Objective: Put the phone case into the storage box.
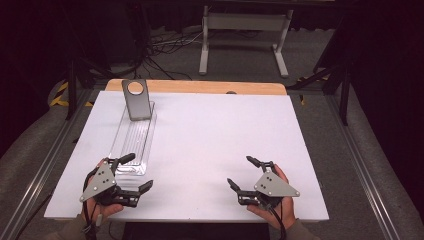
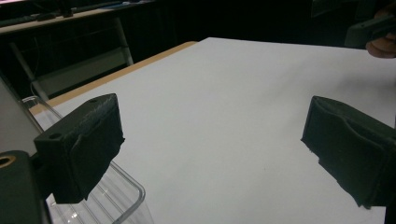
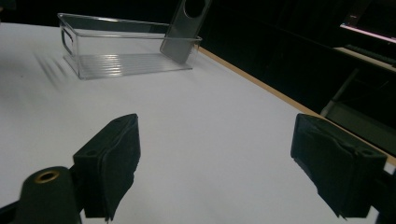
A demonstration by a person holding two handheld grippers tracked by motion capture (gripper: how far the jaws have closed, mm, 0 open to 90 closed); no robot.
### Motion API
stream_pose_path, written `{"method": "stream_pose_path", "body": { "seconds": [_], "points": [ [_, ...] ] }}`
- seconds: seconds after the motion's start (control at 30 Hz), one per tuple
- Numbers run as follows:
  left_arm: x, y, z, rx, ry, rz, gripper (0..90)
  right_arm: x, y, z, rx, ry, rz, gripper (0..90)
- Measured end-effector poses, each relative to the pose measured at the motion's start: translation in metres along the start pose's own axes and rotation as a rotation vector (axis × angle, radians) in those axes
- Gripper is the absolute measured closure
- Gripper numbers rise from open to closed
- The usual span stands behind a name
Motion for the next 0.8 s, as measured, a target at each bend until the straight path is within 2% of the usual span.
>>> {"method": "stream_pose_path", "body": {
  "seconds": [0.03,0.1,0.17,0.2,0.3,0.47,0.63,0.7,0.8],
  "points": [
    [0.0,0.0,0.0,0.0,0.0,0.0,5.7,0.0,0.0,0.0,0.0,0.0,0.0,16.4],
    [0.0,-0.003,-0.001,0.023,-0.01,0.007,6.1,0.003,0.001,-0.002,-0.033,0.004,-0.017,16.4],
    [-0.001,-0.004,-0.003,0.02,-0.01,0.014,6.1,0.003,0.002,-0.002,-0.033,0.004,-0.015,16.3],
    [-0.002,-0.006,-0.004,0.006,-0.002,0.02,6.1,0.004,0.003,-0.002,-0.035,0.001,-0.017,16.2],
    [-0.004,-0.009,-0.007,0.009,-0.017,0.038,6.0,0.003,0.002,0.0,-0.017,-0.001,-0.004,15.9],
    [-0.01,-0.014,-0.01,-0.017,-0.036,0.054,5.8,0.0,-0.001,0.004,0.015,-0.001,0.017,15.8],
    [-0.021,-0.022,-0.013,-0.028,-0.056,0.094,5.8,0.001,-0.003,0.004,0.016,-0.008,0.012,15.6],
    [-0.025,-0.025,-0.014,-0.038,-0.049,0.114,5.1,0.001,-0.004,0.003,0.015,-0.012,0.01,15.4],
    [-0.025,-0.025,-0.014,-0.031,-0.045,0.108,4.9,0.001,-0.005,0.004,0.016,-0.006,0.018,15.0]
  ]
}}
Point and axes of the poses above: each handheld gripper's, and its own axes: x roughly backward along the jaws, y roughly out of its top, z roughly to its left, the point moved 3 cm from there along -x, roughly forward along the jaws, and after that the axes turned 9 degrees about y, right-handed, at the moved point
